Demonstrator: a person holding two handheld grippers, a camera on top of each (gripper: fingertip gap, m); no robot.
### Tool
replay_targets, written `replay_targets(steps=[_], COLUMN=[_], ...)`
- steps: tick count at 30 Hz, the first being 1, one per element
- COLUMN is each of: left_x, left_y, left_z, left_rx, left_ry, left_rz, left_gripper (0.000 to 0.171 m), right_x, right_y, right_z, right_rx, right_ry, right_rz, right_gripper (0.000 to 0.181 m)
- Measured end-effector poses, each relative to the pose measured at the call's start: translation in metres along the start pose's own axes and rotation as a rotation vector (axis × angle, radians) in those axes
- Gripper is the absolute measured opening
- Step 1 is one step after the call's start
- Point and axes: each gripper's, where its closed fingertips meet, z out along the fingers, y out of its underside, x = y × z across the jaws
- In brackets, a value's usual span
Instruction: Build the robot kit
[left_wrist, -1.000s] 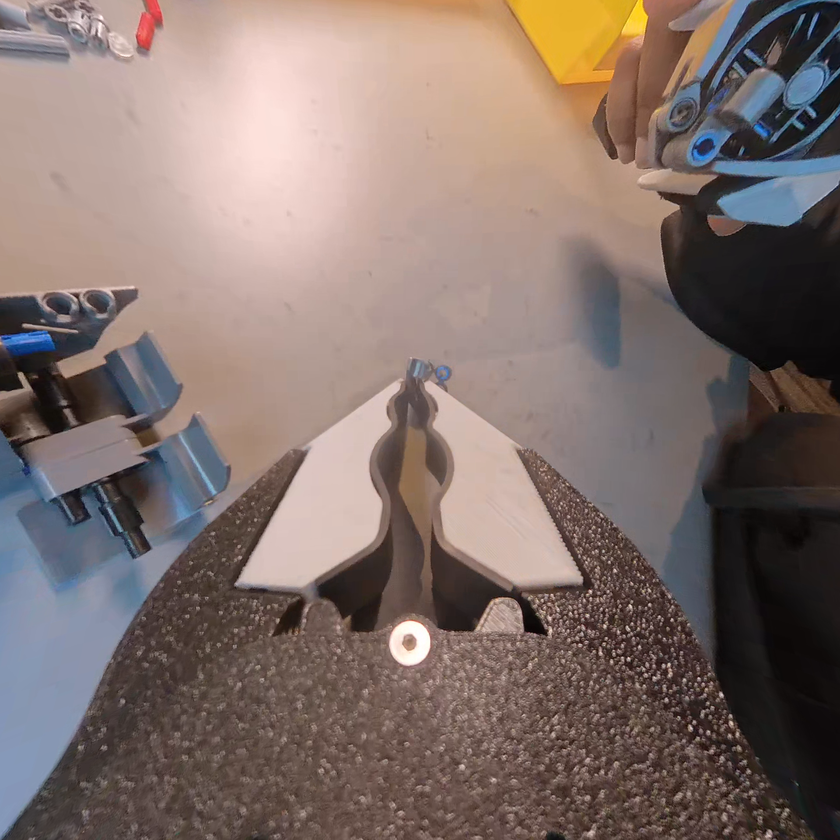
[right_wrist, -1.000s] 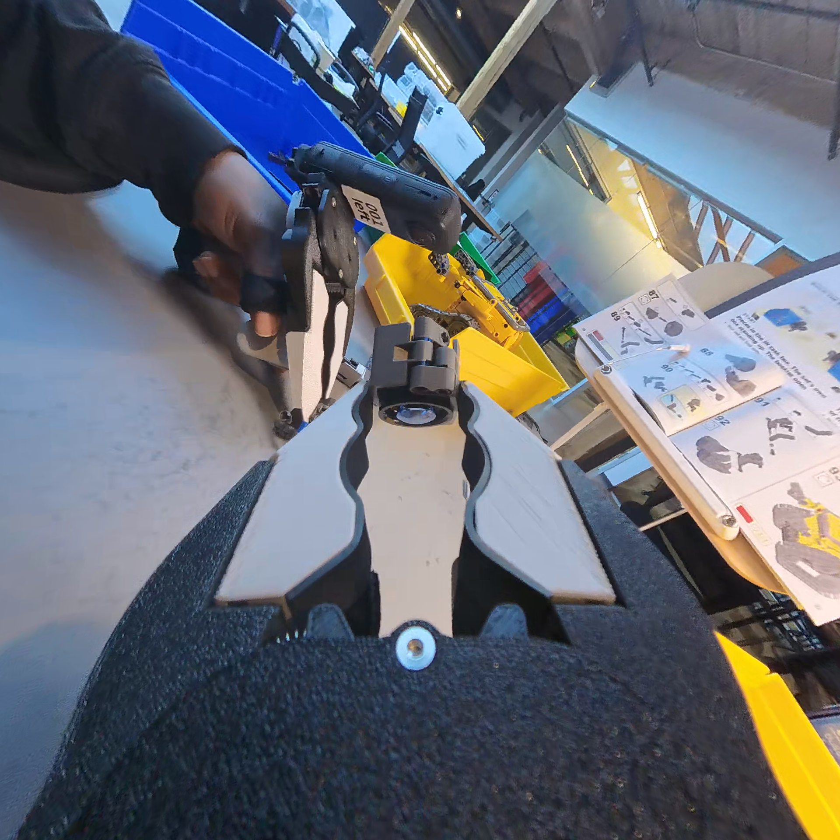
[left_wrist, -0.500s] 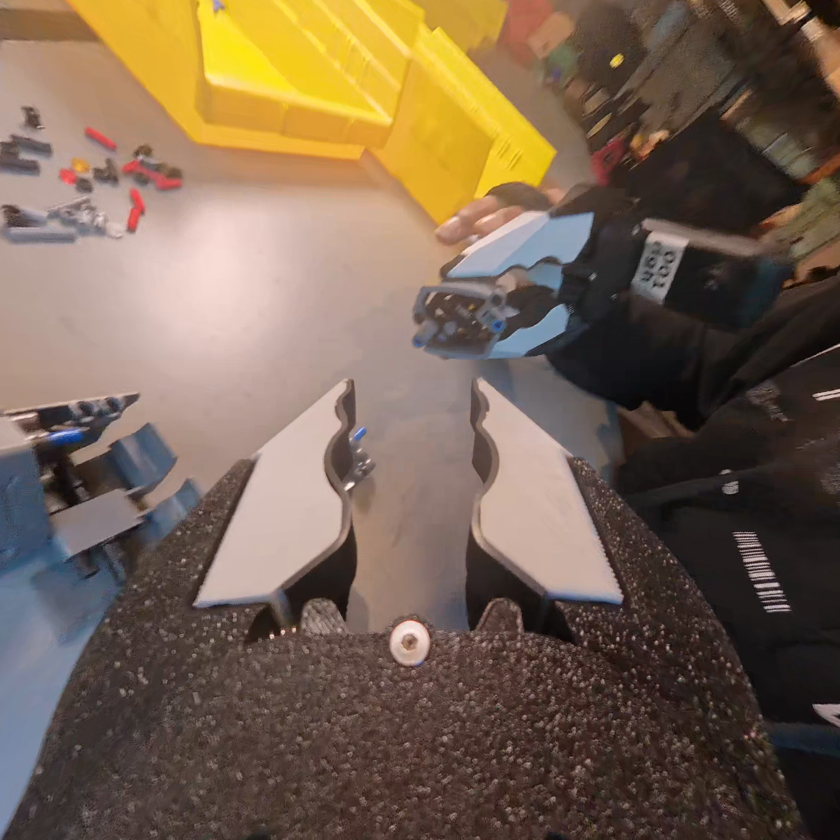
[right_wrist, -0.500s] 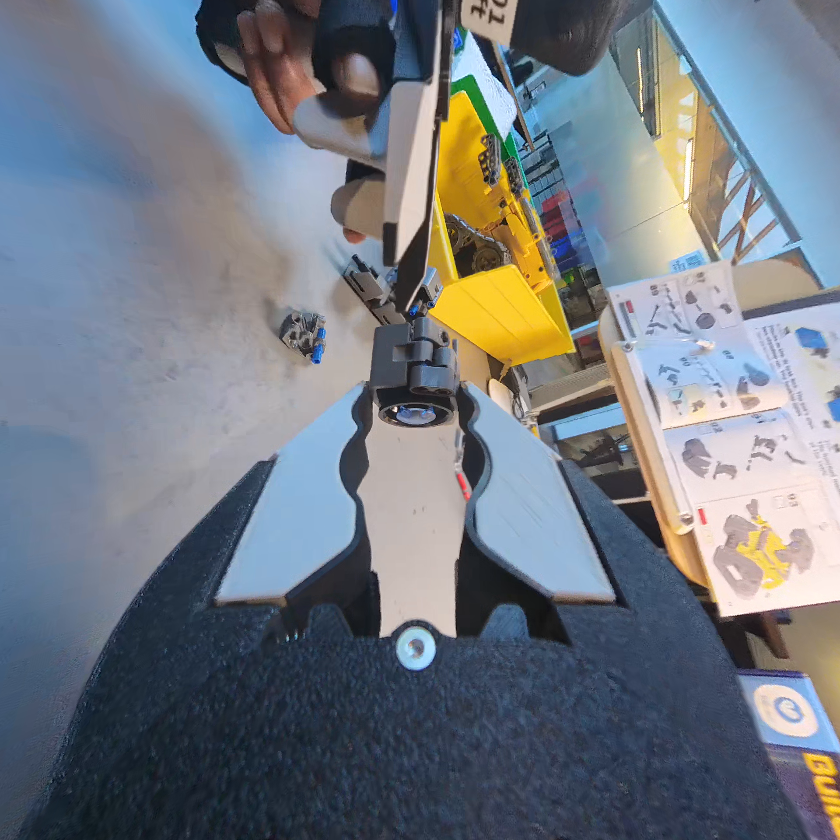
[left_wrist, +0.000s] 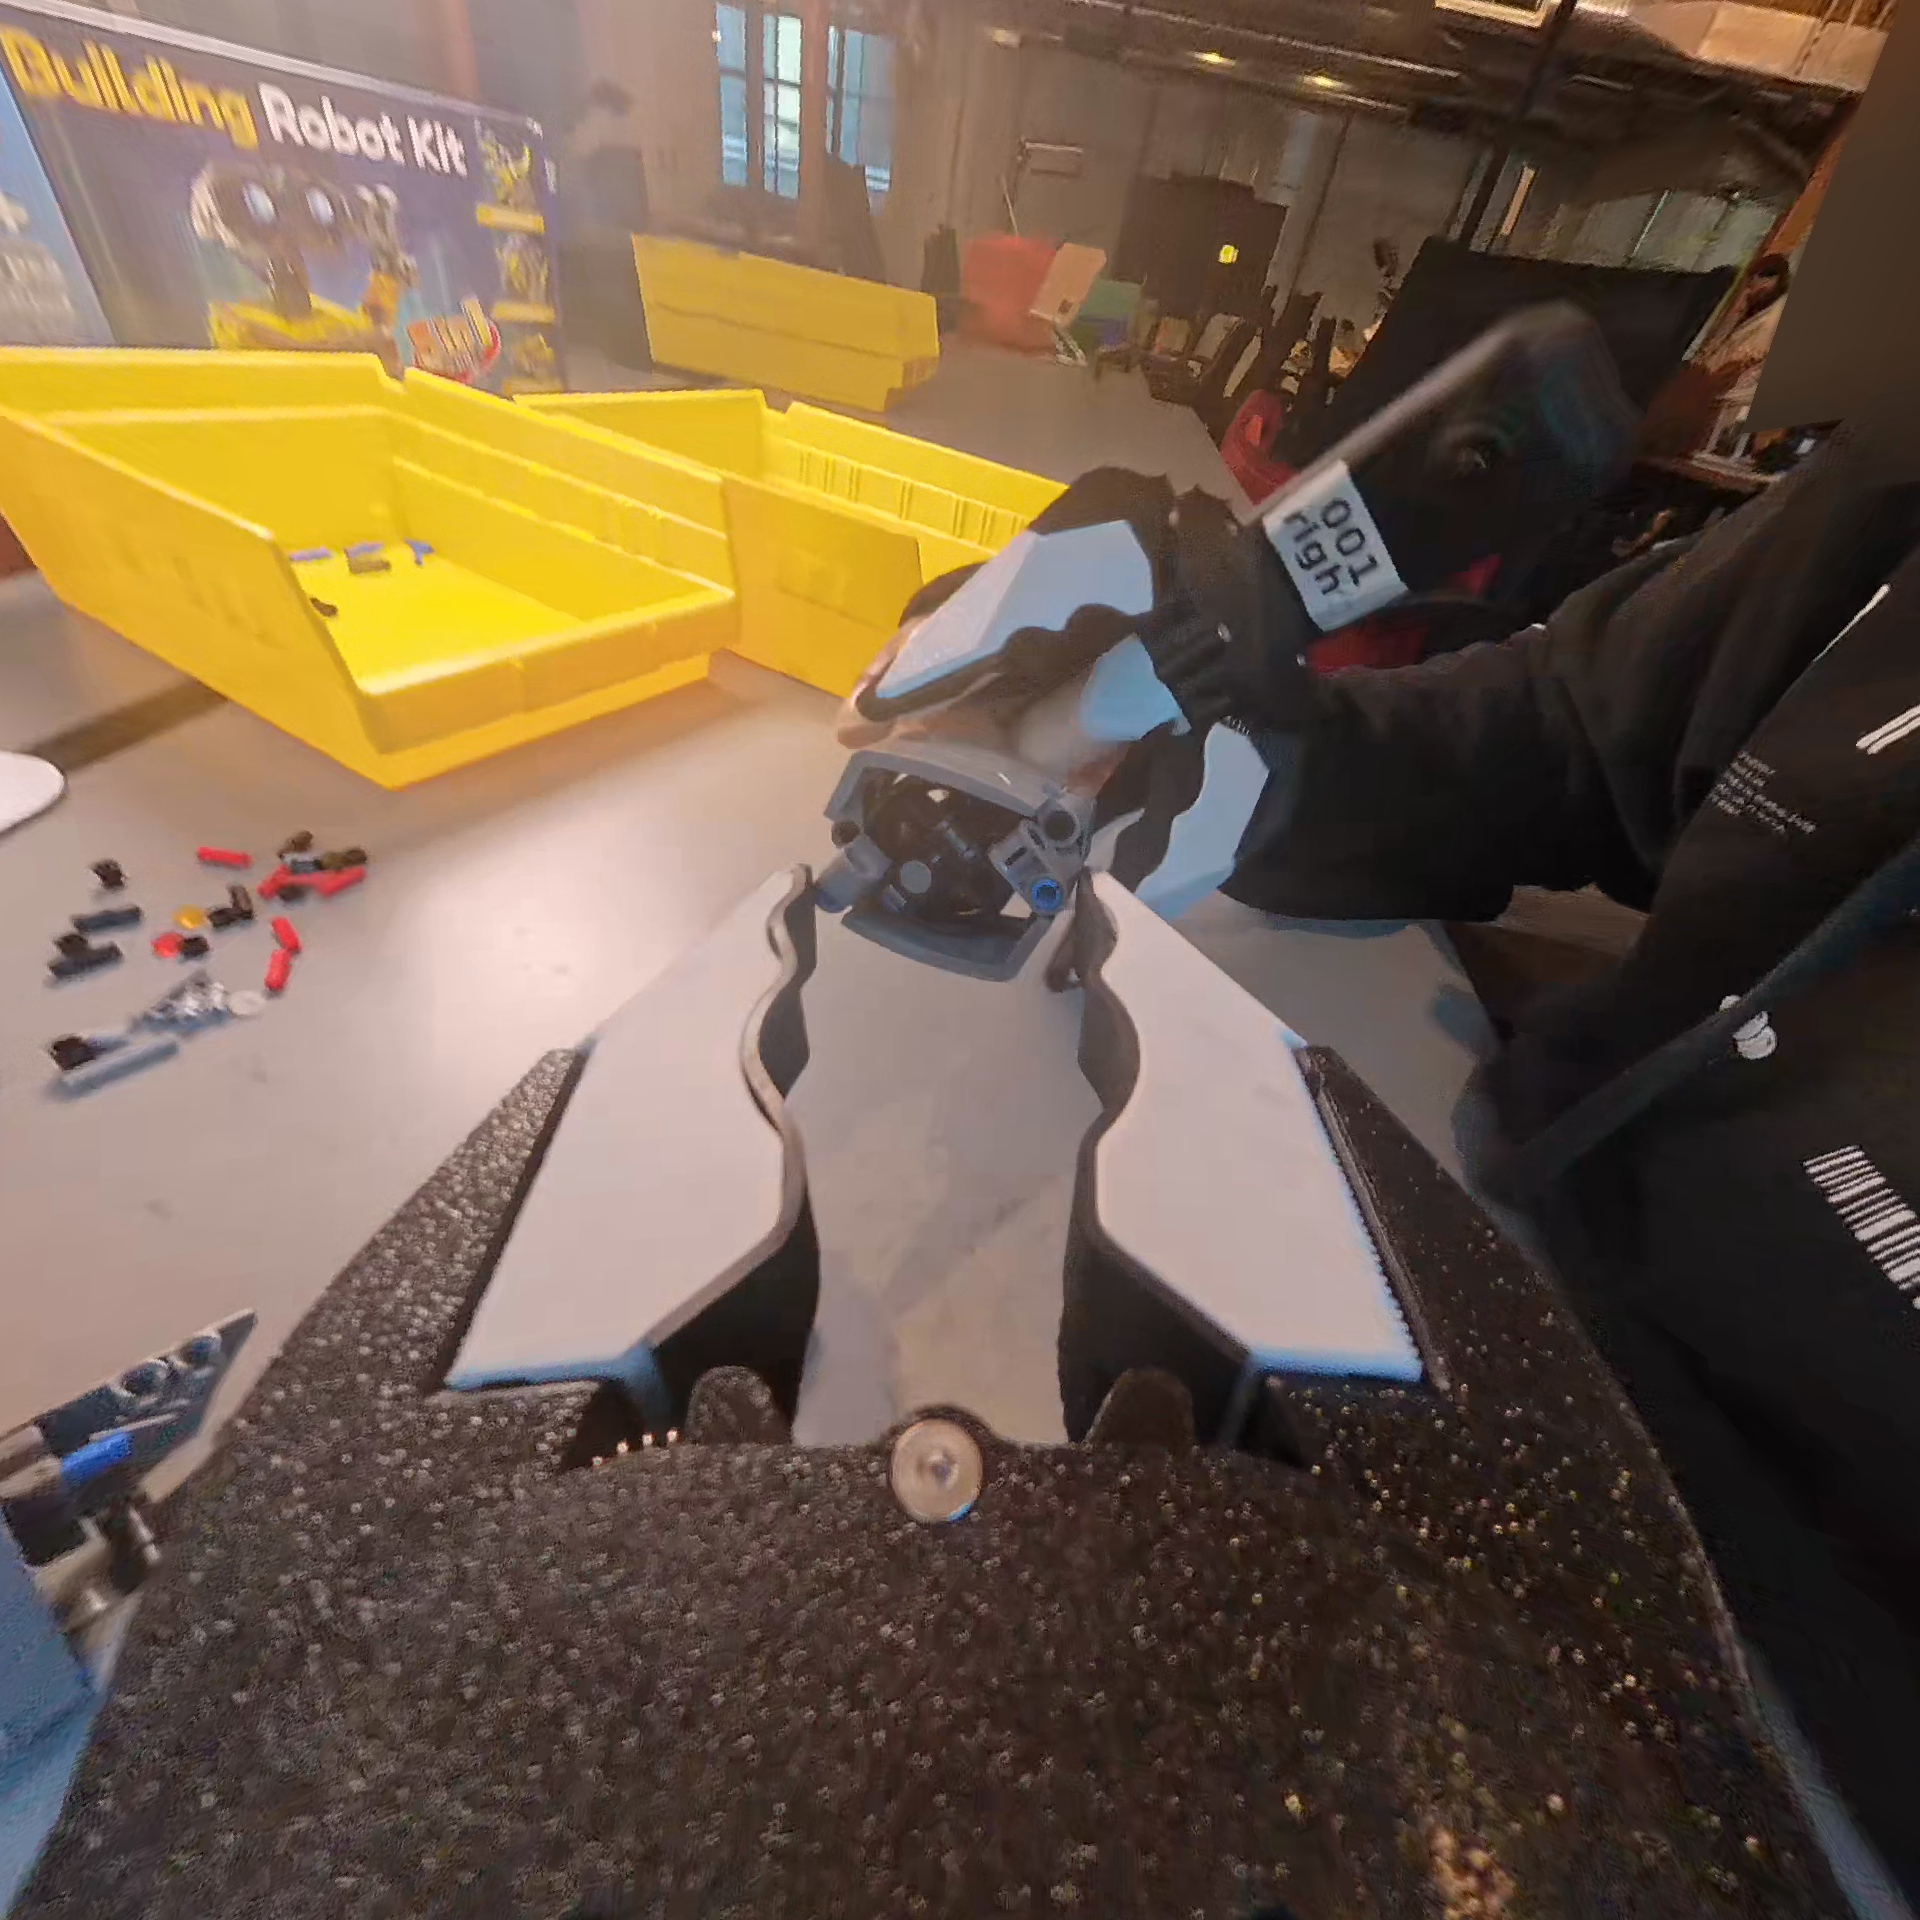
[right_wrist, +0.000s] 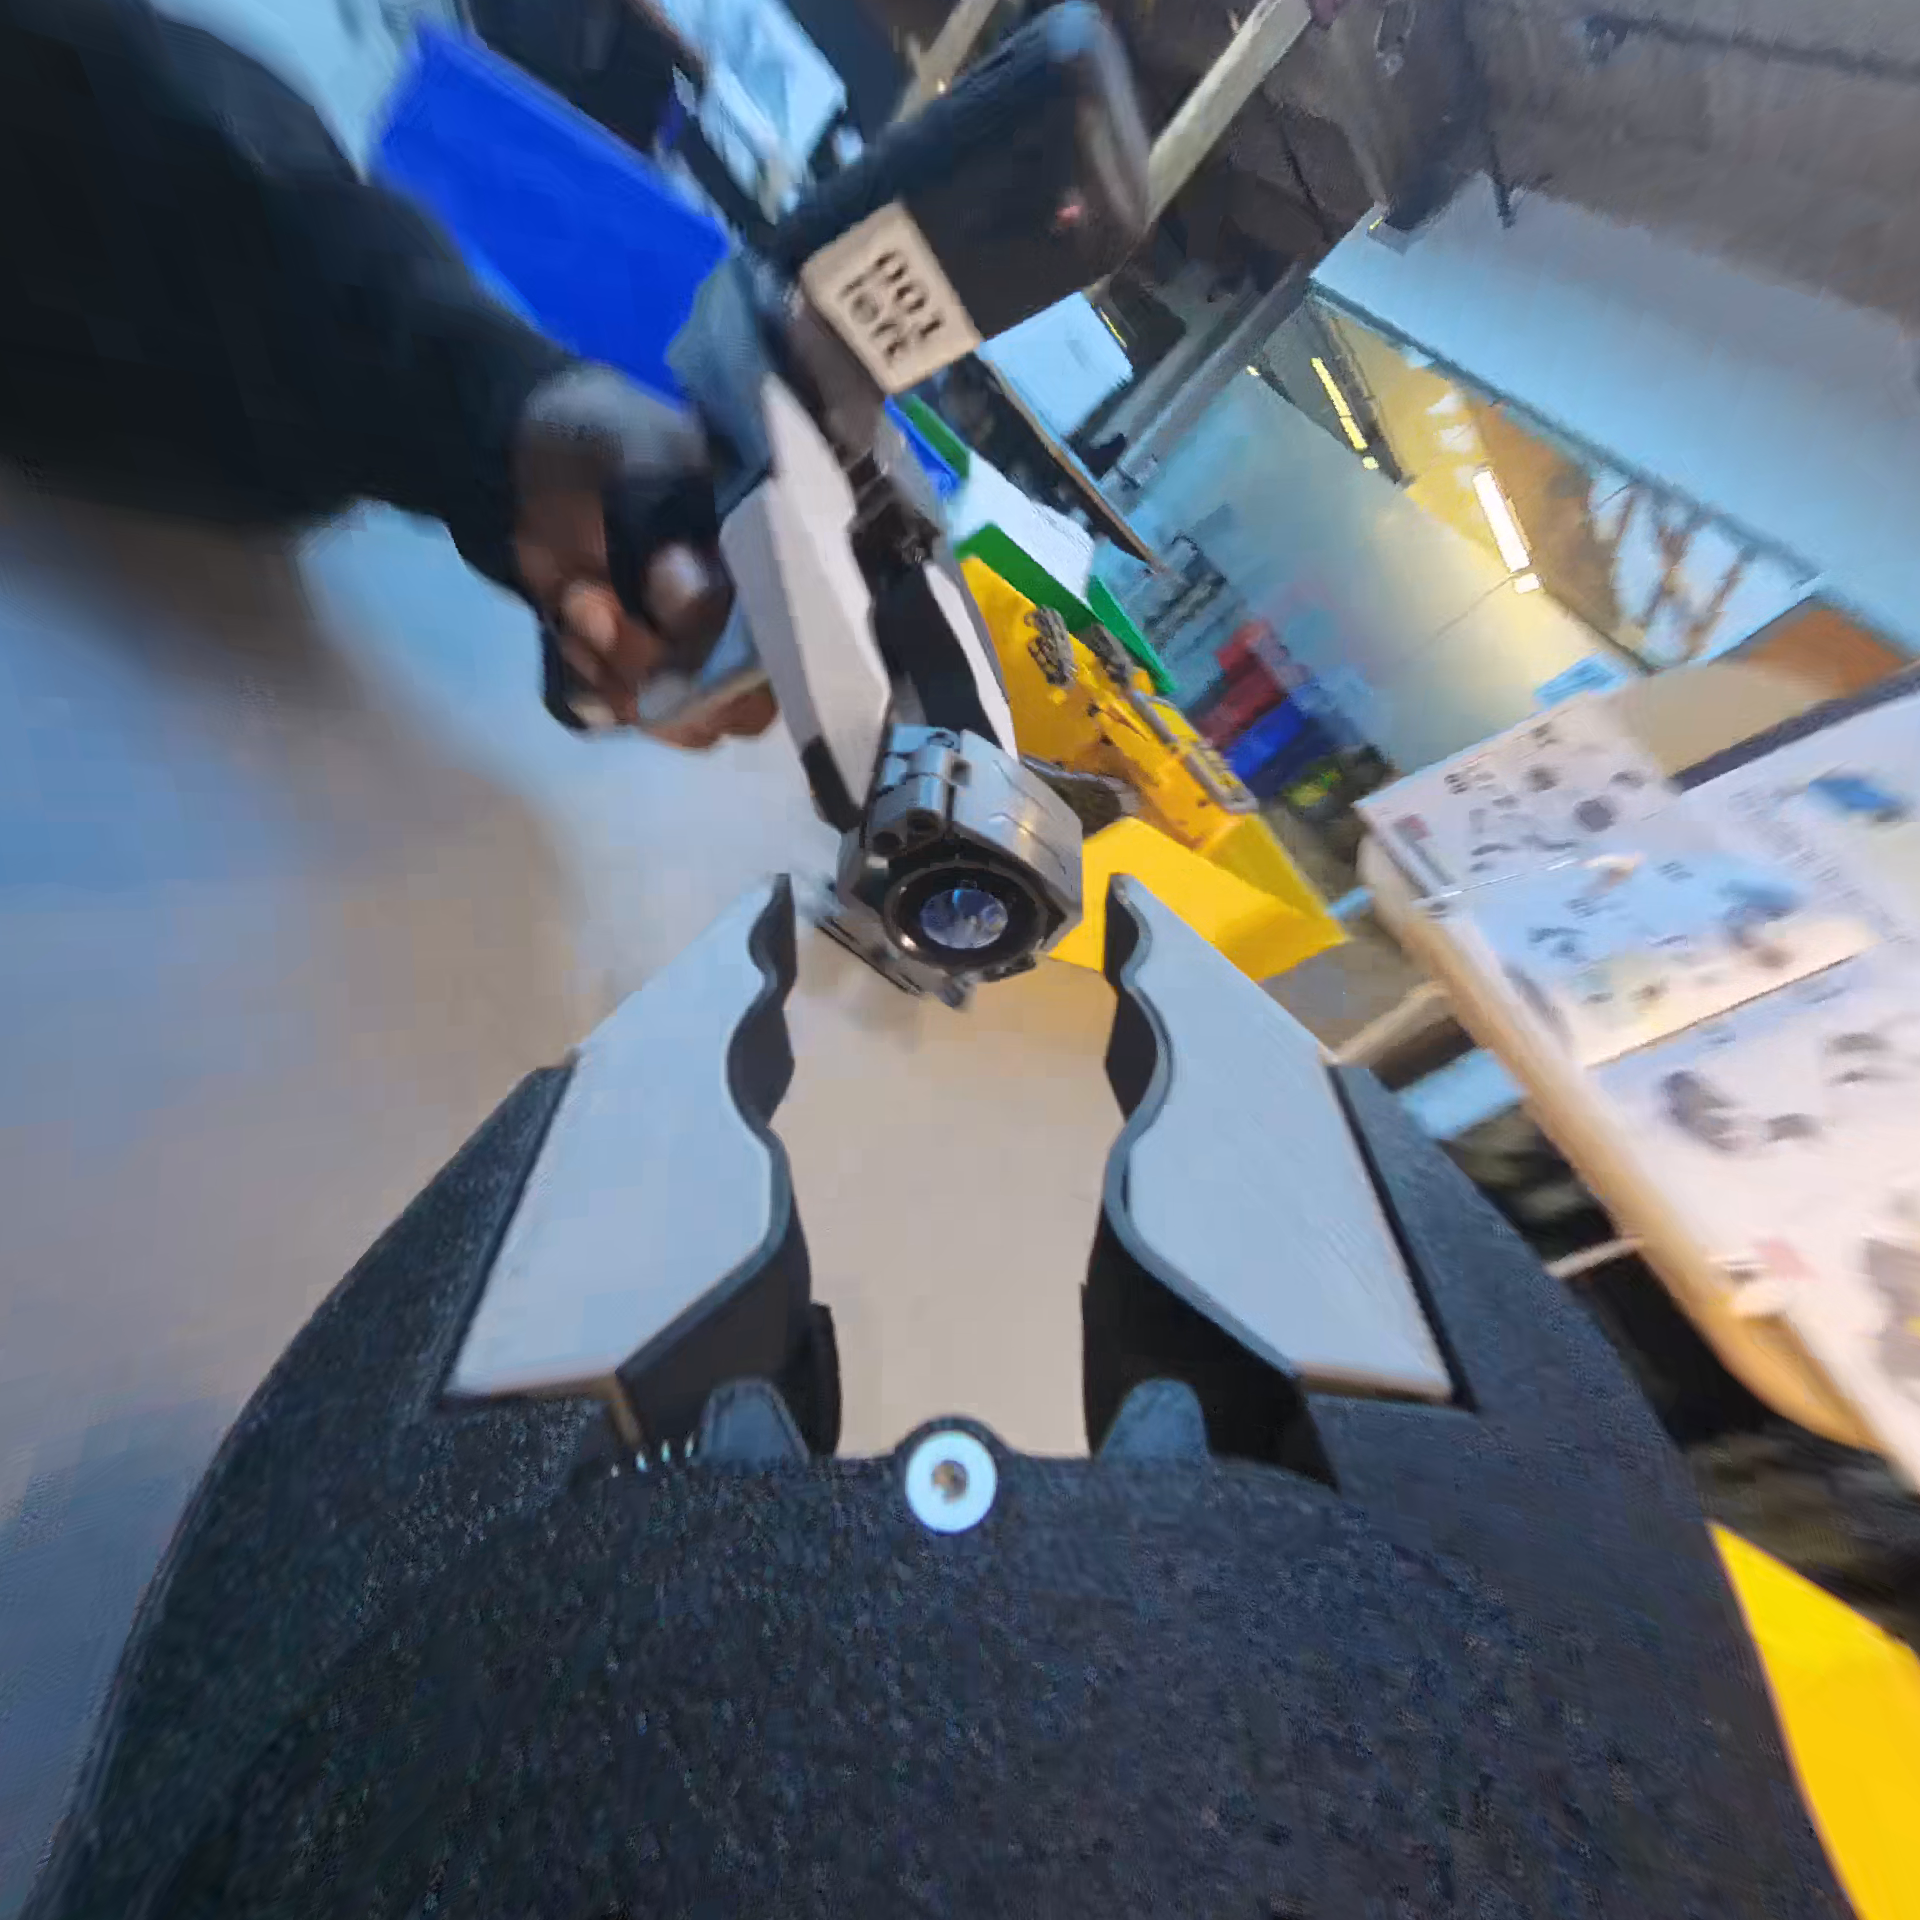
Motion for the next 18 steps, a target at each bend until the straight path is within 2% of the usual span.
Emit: replay_targets(steps=[4, 7, 9, 13, 18], left_x=[0.005, 0.005, 0.005, 0.004, 0.002], left_y=[-0.013, -0.017, -0.018, -0.012, -0.004], left_z=[-0.005, -0.006, -0.005, 0.0, 0.003], left_rx=[0.09, 0.136, 0.122, 0.047, -0.024], left_ry=[-0.008, -0.032, -0.079, -0.177, -0.247], left_rz=[0.114, 0.167, 0.254, 0.435, 0.588], left_gripper=[0.049, 0.049, 0.049, 0.049, 0.049], right_x=[0.002, 0.005, 0.005, 0.01, 0.002], right_y=[-0.009, -0.018, -0.024, -0.015, -0.008], right_z=[-0.005, -0.006, -0.005, -0.002, 0.0], right_rx=[0.128, 0.214, 0.269, 0.287, 0.258], right_ry=[-0.199, -0.297, -0.382, -0.399, -0.44], right_rz=[0.576, 0.885, 1.061, 1.239, 1.259], right_gripper=[0.068, 0.063, 0.066, 0.049, 0.04])
